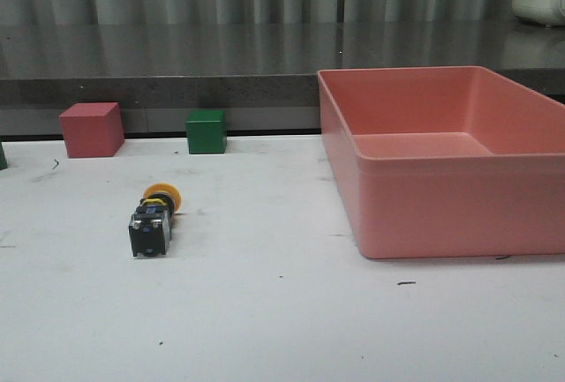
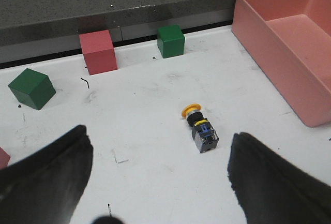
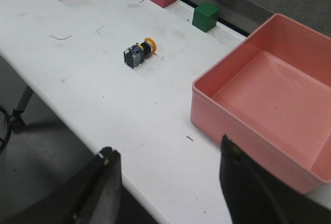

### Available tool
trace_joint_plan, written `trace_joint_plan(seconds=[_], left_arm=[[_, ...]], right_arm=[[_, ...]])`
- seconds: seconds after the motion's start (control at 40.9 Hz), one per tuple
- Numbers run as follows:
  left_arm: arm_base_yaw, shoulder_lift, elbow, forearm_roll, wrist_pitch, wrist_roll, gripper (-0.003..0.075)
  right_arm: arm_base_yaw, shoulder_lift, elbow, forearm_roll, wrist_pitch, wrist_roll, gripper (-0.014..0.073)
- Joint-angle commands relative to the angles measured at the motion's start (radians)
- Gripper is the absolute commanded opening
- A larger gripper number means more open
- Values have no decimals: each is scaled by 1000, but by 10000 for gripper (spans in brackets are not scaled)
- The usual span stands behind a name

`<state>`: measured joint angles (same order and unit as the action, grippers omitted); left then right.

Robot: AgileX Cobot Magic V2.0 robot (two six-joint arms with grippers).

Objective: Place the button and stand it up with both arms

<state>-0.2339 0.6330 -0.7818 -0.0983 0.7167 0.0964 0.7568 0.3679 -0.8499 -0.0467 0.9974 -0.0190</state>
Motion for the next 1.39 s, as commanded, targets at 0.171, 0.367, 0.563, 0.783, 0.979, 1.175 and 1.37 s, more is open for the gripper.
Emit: trace_joint_plan(seconds=[0.171, 0.367, 0.563, 0.783, 0.979, 1.175, 1.37], left_arm=[[-7, 4, -32, -8, -75, -2, 533], [-7, 4, -32, -43, -75, -2, 533], [-7, 4, -33, -121, -63, 3, 536], [-7, 79, -70, -234, -46, 157, 559], [-7, 244, -172, -232, 97, 159, 606], [-7, 425, -216, -283, 20, 159, 600], [-14, 606, -315, -280, 74, 159, 600]], right_arm=[[-5, 9, -20, 47, -119, -58, 447], [-5, 9, -20, 47, -123, -58, 447], [-5, 9, -20, 47, -121, -58, 447], [-5, 9, -20, 47, -121, -58, 447], [-5, 9, -20, 47, -121, -58, 447], [-5, 9, -20, 47, -121, -58, 447], [-5, 9, -20, 47, -121, -58, 447]])
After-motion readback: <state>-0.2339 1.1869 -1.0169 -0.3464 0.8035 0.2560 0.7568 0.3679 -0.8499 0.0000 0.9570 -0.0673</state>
